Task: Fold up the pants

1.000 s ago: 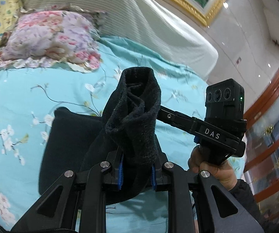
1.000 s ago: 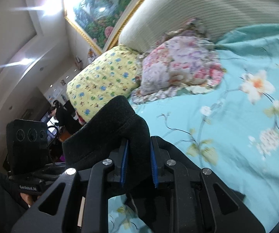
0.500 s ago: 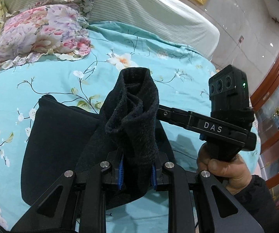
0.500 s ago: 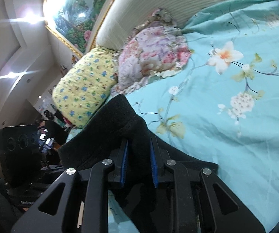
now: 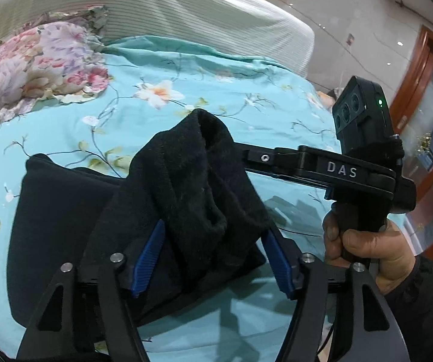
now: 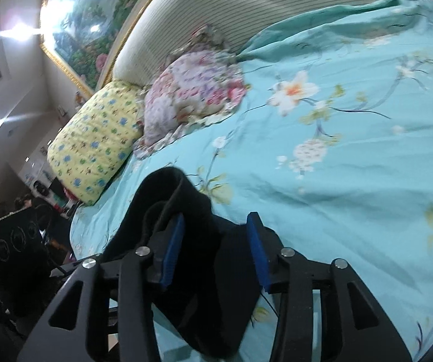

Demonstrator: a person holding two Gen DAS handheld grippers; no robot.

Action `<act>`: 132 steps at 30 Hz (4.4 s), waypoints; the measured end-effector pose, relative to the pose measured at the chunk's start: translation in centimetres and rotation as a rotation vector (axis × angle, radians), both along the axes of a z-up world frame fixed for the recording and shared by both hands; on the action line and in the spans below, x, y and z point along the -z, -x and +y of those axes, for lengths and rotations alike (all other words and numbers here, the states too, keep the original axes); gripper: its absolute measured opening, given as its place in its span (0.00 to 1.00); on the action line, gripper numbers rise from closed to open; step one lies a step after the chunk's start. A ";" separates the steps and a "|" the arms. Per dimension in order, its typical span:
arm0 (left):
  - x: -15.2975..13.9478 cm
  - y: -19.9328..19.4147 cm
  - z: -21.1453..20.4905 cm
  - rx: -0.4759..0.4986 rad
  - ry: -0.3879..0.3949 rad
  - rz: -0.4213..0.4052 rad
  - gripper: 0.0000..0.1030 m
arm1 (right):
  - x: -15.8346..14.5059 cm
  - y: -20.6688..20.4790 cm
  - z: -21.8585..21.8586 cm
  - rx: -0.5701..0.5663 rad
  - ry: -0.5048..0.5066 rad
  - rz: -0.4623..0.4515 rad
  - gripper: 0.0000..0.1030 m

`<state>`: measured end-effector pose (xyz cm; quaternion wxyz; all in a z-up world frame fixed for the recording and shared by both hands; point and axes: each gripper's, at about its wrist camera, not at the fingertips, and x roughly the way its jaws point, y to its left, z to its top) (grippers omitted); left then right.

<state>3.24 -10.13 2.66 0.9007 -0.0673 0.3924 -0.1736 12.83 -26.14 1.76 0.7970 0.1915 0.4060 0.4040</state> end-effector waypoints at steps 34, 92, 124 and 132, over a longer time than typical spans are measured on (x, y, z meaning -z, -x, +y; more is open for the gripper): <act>-2.9 2.3 11.4 -0.163 0.175 0.001 0.77 | -3.4 7.4 -0.8 0.203 0.024 -0.028 0.91; 6.9 -5.3 18.8 -0.204 0.371 0.272 0.42 | 2.6 6.5 3.6 0.154 0.127 0.097 0.95; -1.4 -0.4 24.7 -0.353 0.407 0.062 0.31 | -3.7 3.5 9.6 -0.009 0.039 0.031 0.44; -3.0 0.3 28.4 -0.453 0.355 0.011 0.31 | -5.5 0.4 15.3 -0.112 0.073 -0.011 0.44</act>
